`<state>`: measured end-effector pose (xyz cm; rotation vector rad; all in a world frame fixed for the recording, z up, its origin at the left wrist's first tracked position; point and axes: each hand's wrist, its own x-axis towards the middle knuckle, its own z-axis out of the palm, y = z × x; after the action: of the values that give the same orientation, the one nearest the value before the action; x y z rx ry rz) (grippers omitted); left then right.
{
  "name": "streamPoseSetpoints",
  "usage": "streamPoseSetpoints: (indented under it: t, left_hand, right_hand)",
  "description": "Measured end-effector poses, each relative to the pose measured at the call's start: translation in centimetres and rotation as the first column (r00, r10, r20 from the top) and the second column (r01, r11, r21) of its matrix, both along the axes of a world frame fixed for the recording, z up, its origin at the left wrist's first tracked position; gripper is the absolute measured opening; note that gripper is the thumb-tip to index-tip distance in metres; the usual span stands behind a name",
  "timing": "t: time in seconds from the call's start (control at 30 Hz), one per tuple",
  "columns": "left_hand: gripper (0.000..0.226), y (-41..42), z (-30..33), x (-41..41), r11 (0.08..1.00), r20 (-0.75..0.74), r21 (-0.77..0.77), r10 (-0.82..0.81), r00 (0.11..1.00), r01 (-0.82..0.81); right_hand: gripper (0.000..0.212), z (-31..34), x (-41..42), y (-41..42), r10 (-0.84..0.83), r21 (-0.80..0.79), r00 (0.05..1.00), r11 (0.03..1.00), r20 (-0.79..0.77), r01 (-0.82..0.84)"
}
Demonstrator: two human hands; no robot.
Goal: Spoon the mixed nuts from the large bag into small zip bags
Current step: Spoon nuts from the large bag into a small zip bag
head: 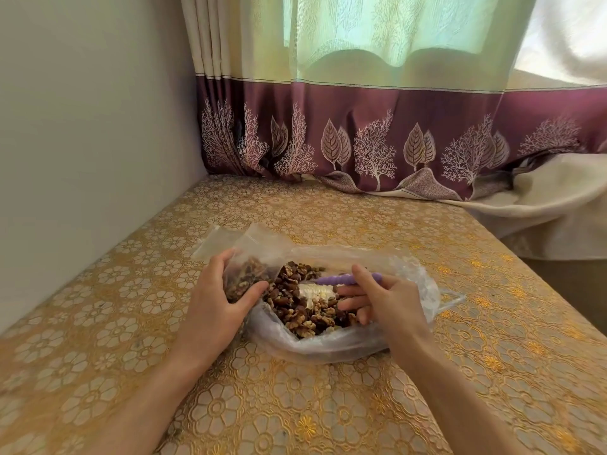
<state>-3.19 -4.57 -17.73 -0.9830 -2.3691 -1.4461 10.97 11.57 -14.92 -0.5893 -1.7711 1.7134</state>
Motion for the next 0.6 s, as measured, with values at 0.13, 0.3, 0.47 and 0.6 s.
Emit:
streamPoseSetpoints:
  t: [0.13,0.3,0.47,0.6]
  left_hand:
    - [0.069,0.1,-0.1,-0.1,1.0,-0.011,-0.015,-0.003,1.0,0.003]
    - [0.071,0.3,-0.2,-0.2,0.999,-0.017,-0.049,-0.021,1.0,0.02]
    - [0.069,0.2,-0.3,-0.3,0.995,-0.009,-0.1,-0.013,1.0,0.012]
    - [0.068,0.3,-0.2,-0.3,0.992,0.009,-0.126,-0.013,1.0,0.014]
  right_hand:
    - [0.039,0.2,0.2,0.3,-0.065,-0.048,0.998,0.997,-0.025,0.064]
    - [0.045,0.4,0.5,0.8,-0.157,-0.059,0.983,0.987,-0.093,0.152]
    - [0.045,0.5,0.8,1.6,-0.268,-0.109,0.941,0.962,-0.206,0.25]
    - [0.041,0.5,0.8,1.9,-0.299,-0.101,0.913,0.954,-0.276,0.282]
